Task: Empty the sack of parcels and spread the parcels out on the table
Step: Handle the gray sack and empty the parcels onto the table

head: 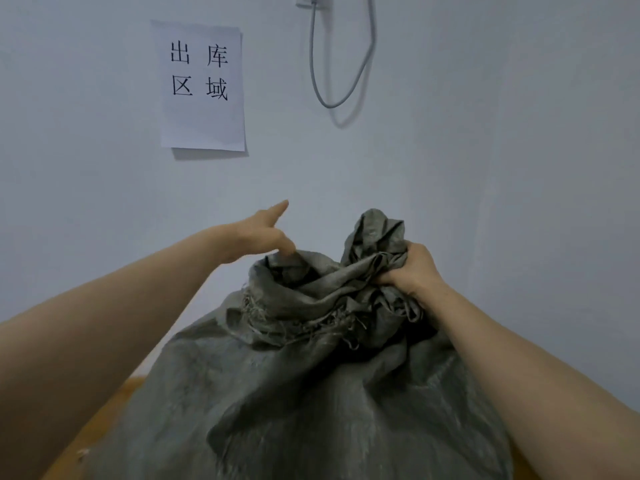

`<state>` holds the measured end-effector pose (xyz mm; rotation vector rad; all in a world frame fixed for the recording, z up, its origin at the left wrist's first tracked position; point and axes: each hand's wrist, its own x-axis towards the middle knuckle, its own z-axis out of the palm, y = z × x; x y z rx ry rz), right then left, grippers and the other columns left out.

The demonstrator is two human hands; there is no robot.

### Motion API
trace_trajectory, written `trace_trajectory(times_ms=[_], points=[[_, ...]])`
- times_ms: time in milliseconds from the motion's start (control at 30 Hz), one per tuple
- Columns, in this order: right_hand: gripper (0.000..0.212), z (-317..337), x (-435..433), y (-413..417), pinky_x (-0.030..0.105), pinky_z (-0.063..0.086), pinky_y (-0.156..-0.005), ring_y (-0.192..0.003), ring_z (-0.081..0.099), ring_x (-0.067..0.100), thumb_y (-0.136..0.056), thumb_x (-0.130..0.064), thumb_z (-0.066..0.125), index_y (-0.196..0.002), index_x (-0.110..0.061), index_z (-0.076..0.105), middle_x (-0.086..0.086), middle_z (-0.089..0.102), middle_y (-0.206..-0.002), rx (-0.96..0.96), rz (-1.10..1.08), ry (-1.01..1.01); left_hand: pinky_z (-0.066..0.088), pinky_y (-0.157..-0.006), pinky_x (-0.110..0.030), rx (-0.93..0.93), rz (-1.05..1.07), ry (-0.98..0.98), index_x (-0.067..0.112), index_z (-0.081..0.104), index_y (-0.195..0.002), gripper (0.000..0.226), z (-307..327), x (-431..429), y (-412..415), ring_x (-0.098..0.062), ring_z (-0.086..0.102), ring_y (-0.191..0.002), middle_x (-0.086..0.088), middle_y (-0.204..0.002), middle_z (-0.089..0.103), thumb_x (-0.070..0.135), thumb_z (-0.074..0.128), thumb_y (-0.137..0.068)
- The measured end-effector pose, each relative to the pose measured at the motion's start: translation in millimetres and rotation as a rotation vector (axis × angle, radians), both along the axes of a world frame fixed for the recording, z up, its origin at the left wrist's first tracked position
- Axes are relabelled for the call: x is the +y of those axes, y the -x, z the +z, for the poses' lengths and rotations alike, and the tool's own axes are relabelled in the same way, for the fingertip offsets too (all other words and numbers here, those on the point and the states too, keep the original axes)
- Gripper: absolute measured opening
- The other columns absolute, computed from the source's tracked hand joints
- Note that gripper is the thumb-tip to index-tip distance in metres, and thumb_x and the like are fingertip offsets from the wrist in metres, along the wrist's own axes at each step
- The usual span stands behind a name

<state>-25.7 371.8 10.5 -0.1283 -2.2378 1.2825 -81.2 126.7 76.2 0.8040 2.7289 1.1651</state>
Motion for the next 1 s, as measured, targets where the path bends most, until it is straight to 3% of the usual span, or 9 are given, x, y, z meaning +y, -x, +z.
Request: trace_trajectory(times_ms=[167, 300, 367, 500, 600, 700, 833, 900, 1000], points=[[0.050, 1, 9, -10, 0.018, 0.053, -0.071, -0.083, 0.061, 0.013, -0.060, 0.013, 0.081, -0.104, 0.001, 0.062, 0.005, 0.065, -0.095, 0.037, 0.072, 0.115, 0.049, -0.094, -0.046, -0.247, 0.220, 0.146, 0.025, 0.008, -0.152, 0.103, -45, -18, 11, -0.029, 0.027, -0.141, 0.000, -0.158, 0.013, 0.046, 0.075, -0.076], [0.055, -2, 14, -9, 0.010, 0.052, -0.068, -0.091, 0.061, 0.017, -0.061, 0.012, 0.081, -0.110, 0.003, 0.060, 0.005, 0.064, -0.098, 0.033, 0.046, 0.109, 0.057, -0.082, -0.046, -0.220, 0.231, -0.029, 0.005, 0.060, -0.112, 0.022, -57, -5, 12, -0.035, 0.062, -0.103, -0.017, -0.120, 0.058, 0.000, 0.056, -0.091], [0.058, -2, 16, -11, 0.022, 0.050, -0.085, -0.095, 0.060, 0.016, -0.062, 0.009, 0.082, -0.114, -0.001, 0.059, 0.002, 0.063, -0.100, 0.016, 0.055, 0.077, 0.057, -0.081, -0.045, -0.072, 0.303, -0.181, 0.002, 0.064, -0.111, 0.033, -44, 3, 16, -0.036, 0.061, -0.089, -0.018, -0.102, 0.060, -0.012, 0.044, -0.089], [0.049, -2, 19, -11, 0.022, 0.044, -0.086, -0.096, 0.059, 0.013, -0.067, -0.003, 0.083, -0.111, -0.008, 0.062, -0.002, 0.063, -0.098, -0.057, 0.062, -0.171, 0.054, -0.083, -0.037, 0.107, 0.317, -0.505, 0.010, 0.068, -0.101, 0.043, 1, 20, 14, -0.035, 0.064, -0.095, -0.017, -0.099, 0.066, -0.016, 0.038, -0.083], [0.019, 0, 18, -5, 0.033, 0.051, -0.083, -0.091, 0.064, 0.024, -0.070, -0.013, 0.078, -0.084, -0.012, 0.066, 0.006, 0.068, -0.088, -0.122, -0.003, -0.501, 0.054, -0.083, -0.034, 0.094, 0.212, -0.522, 0.010, 0.067, -0.112, 0.042, 14, 37, 5, -0.029, 0.063, -0.090, -0.014, -0.101, 0.066, -0.010, 0.039, -0.088], [0.028, -4, 14, -3, 0.030, 0.043, -0.067, -0.071, 0.062, 0.029, -0.062, -0.009, 0.074, -0.058, -0.019, 0.048, 0.010, 0.061, -0.068, 0.001, -0.043, -0.895, 0.053, -0.086, -0.032, -0.035, 0.130, -0.539, 0.015, 0.068, -0.113, 0.037, 1, 53, -2, -0.027, 0.062, -0.096, -0.010, -0.106, 0.066, 0.001, 0.041, -0.092], [0.025, -10, 9, -13, 0.031, 0.040, -0.087, -0.104, 0.051, 0.027, -0.070, -0.004, 0.068, -0.093, -0.013, 0.070, 0.007, 0.057, -0.111, 0.059, 0.110, -1.046, 0.051, -0.095, -0.038, -0.208, -0.035, -0.504, 0.024, 0.065, -0.114, 0.031, -25, 66, -3, -0.026, 0.060, -0.107, -0.008, -0.124, 0.061, 0.019, 0.052, -0.087], [0.033, -11, 6, -18, 0.026, 0.038, -0.082, -0.110, 0.047, 0.022, -0.078, -0.003, 0.062, -0.110, -0.014, 0.063, 0.002, 0.043, -0.125, -0.002, 0.170, -0.948, 0.050, -0.083, -0.032, -0.303, -0.164, -0.461, 0.024, 0.049, -0.130, 0.055, -34, 69, -9, -0.020, 0.059, -0.104, -0.005, -0.127, 0.055, 0.031, 0.063, -0.077], [0.054, -14, -1, -19, 0.043, 0.048, -0.091, -0.113, 0.050, 0.025, -0.074, -0.011, 0.068, -0.123, -0.018, 0.045, 0.002, 0.027, -0.136, 0.102, 0.200, -0.746, 0.050, -0.088, -0.029, -0.332, -0.343, -0.279, 0.026, 0.028, -0.142, 0.089, -41, 66, -15, -0.013, 0.056, -0.111, 0.004, -0.131, 0.048, 0.036, 0.079, -0.069]])
